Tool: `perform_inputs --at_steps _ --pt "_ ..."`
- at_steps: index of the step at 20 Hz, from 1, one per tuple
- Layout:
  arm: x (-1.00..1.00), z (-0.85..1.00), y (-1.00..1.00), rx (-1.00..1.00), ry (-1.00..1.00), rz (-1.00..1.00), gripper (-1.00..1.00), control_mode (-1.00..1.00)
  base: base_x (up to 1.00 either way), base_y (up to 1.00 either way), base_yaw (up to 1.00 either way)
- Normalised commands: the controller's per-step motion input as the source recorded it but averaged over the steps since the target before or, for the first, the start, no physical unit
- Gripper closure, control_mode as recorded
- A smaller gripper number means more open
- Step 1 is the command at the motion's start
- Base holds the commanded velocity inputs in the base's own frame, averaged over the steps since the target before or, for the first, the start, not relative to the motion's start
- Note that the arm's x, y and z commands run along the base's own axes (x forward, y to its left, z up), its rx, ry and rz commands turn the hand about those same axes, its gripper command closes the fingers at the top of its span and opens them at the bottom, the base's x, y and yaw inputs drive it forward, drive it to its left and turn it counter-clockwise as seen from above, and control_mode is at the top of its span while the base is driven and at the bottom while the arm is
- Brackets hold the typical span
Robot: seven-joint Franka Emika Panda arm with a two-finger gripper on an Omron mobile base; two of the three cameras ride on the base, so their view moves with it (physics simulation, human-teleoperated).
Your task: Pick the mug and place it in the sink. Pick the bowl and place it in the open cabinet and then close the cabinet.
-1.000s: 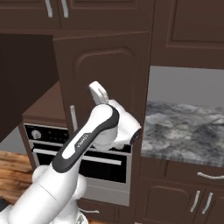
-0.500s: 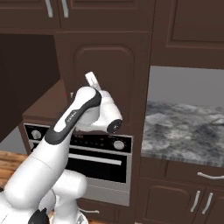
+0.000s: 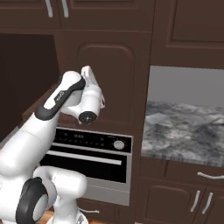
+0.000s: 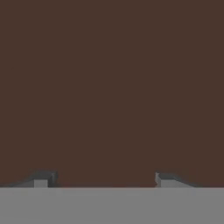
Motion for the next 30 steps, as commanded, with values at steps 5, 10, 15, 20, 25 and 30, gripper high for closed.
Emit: perform_inputs --at_steps 5,10,15,20,25,30 --pt "0.41 0.0 0.0 0.0 0.04 0.0 -1.0 -1.0 0.0 0.0 0.0" --pt "-0.39 0.0 -0.28 0.06 0.04 0.0 -1.0 -1.0 0.0 0.0 0.0" --pt "-0.93 0.23 -0.52 0.17 0.01 0.0 -1.0 -1.0 0.0 0.0 0.0" --pt "-1.0 0.35 -0.36 0.17 0.03 0.0 -1.0 -1.0 0.0 0.0 0.0" --pt "-0.98 0.52 -0.16 0.22 0.18 0.0 -1.0 -1.0 0.0 0.0 0.0" --pt "-0.79 0.72 -0.28 0.19 0.28 0.0 -1.0 -1.0 0.0 0.0 0.0"
